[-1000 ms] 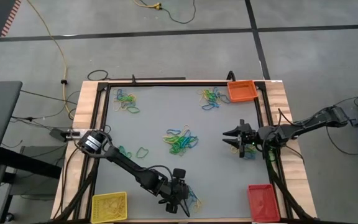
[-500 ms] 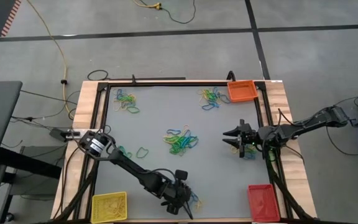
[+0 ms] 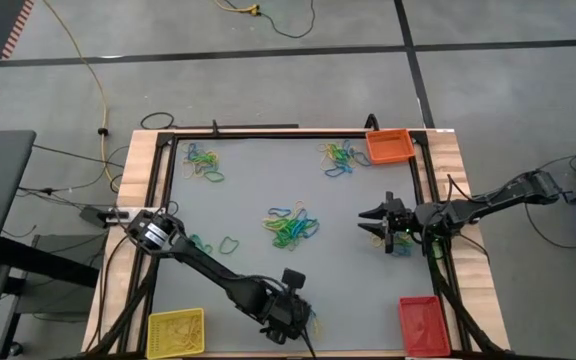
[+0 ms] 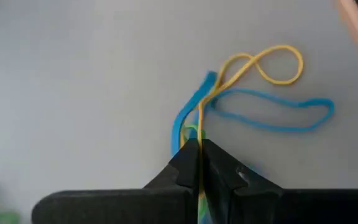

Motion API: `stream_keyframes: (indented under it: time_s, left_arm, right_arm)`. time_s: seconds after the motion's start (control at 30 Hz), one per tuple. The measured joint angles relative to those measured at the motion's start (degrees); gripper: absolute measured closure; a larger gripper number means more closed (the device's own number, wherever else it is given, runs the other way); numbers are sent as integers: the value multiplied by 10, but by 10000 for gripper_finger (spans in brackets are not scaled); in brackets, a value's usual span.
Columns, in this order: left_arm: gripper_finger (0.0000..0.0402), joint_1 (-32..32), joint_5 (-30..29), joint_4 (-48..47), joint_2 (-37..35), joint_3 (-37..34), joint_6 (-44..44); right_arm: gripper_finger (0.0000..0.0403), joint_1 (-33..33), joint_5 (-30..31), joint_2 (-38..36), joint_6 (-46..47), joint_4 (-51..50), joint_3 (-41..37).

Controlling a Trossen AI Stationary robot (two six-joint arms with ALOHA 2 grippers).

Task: Sort rubber bands into baskets
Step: Put the yellow rubber band into the yellow bin

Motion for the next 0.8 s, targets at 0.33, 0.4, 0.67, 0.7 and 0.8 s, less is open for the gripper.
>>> stream_keyframes:
  time_s: [0.33,0.4,0.67,0.7,0.8]
  left_arm:
    - [401,-8,-38,-156,0,120,-8]
    - [401,-5,-26,-159,0,119,-16]
    - [398,8,20,-159,0,51,-72]
    - [396,9,20,-154,0,43,-75]
    - [380,8,22,-145,0,23,-86]
  right_arm:
    - [223,0,0,0,0,0,0]
    - [223,0,0,0,0,0,0]
    - [223,0,0,0,0,0,0]
    - [223,0,0,0,0,0,0]
    - [223,0,0,0,0,0,0]
